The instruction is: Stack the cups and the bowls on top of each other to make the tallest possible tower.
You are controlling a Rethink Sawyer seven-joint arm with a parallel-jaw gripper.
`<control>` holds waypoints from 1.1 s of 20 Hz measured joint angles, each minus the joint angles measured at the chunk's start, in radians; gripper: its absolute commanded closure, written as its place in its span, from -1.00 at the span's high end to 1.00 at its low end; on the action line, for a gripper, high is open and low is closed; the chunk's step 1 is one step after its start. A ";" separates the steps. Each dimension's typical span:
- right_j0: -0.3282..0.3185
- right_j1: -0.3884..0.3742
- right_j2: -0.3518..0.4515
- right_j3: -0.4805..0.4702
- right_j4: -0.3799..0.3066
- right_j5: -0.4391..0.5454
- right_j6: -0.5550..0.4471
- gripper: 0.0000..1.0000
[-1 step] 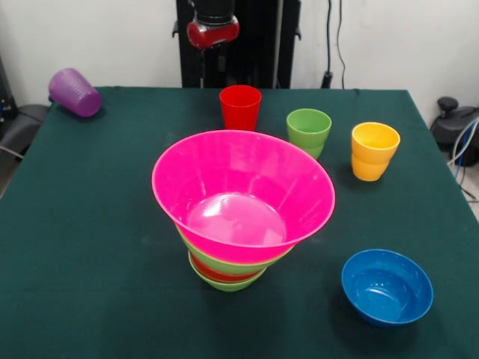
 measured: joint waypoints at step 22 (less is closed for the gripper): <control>-0.165 -0.224 0.244 0.155 0.000 0.239 0.000 1.00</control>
